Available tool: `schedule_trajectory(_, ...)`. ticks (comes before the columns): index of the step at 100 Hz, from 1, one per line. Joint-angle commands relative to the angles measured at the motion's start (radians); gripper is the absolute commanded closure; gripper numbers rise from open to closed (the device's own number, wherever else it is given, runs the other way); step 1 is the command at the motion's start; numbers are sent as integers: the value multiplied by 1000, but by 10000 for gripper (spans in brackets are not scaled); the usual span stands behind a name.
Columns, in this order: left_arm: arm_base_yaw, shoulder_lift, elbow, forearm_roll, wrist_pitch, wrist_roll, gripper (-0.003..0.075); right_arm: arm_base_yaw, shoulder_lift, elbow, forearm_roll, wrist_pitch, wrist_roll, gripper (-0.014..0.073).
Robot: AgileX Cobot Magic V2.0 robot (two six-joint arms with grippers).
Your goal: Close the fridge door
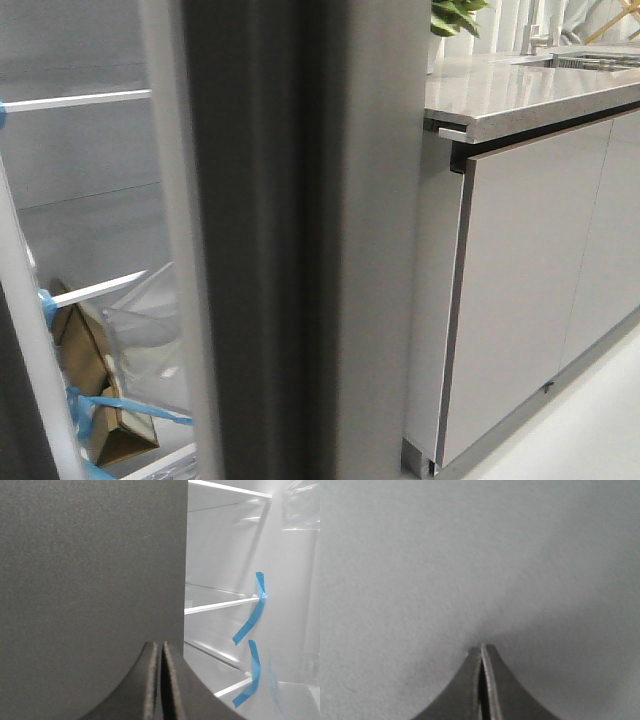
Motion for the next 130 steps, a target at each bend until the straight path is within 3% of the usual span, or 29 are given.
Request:
schedule_trajectory(1, 0, -8, 35, -4, -78, -2, 740, 22, 5, -62, 36, 26, -55, 666)
schedule_trajectory(47, 0, -8, 35, -4, -78, -2, 740, 125, 41, -177, 44, -150, -539, 666)
schedule_trajectory(103, 0, -8, 35, -4, -78, -2, 740, 249, 222, -379, -60, -302, -589, 666)
schedule_trajectory(130, 0, -8, 35, -4, -78, -2, 740, 282, 333, -502, -117, -306, -589, 666)
